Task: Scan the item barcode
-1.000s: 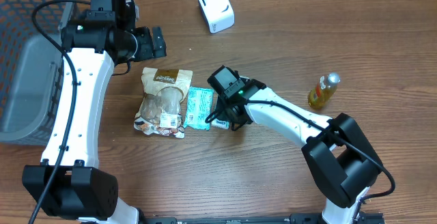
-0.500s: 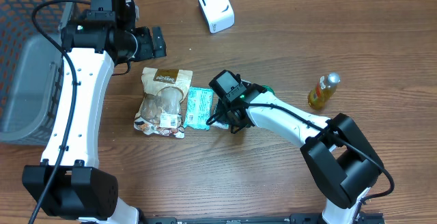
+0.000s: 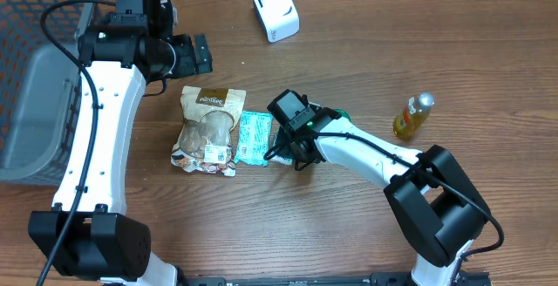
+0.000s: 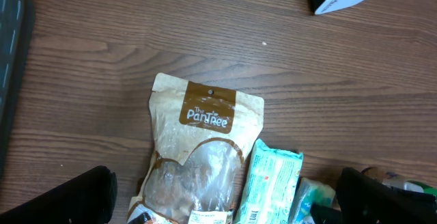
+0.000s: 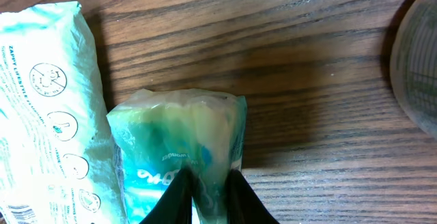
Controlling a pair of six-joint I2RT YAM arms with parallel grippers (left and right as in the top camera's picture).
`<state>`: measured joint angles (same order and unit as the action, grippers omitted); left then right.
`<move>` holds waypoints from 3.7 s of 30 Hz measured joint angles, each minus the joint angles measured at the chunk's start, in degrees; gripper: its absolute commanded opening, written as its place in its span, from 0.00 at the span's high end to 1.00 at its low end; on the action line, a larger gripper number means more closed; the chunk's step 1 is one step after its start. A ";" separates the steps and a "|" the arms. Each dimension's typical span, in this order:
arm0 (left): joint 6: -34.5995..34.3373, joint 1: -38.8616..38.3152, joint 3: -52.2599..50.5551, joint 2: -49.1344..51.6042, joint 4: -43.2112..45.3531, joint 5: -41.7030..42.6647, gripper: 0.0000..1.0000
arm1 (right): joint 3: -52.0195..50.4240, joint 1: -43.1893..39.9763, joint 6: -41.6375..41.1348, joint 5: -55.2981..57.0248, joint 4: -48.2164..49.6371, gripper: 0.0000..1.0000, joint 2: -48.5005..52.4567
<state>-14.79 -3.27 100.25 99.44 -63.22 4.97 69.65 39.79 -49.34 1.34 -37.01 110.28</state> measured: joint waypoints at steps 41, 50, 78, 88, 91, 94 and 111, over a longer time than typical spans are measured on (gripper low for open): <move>-0.02 0.00 0.00 0.00 0.00 0.00 0.00 | 19.28 17.31 28.39 40.54 -26.32 0.96 2.40; 0.00 0.00 0.00 0.00 0.00 0.00 0.00 | 19.28 19.67 30.03 55.93 -28.11 0.96 12.61; 0.00 0.00 0.00 0.00 0.00 0.00 0.00 | 19.30 20.31 30.58 54.93 -28.15 0.48 20.02; 0.00 0.00 0.00 0.00 0.00 0.00 0.00 | 19.32 20.31 30.49 54.36 -28.09 0.46 20.02; 0.00 0.00 0.00 0.00 0.00 0.00 0.00 | 20.13 20.31 30.49 54.34 -28.15 0.46 20.02; 0.00 0.00 0.00 0.00 0.00 0.00 0.00 | 21.27 20.24 30.45 54.34 -28.09 0.46 19.63; -0.02 0.00 0.00 0.00 0.00 0.00 0.00 | 22.34 9.11 34.01 34.18 -27.08 0.46 11.96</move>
<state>-14.81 -3.27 100.25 99.44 -63.22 4.97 91.98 48.90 -15.33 35.53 -64.10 122.23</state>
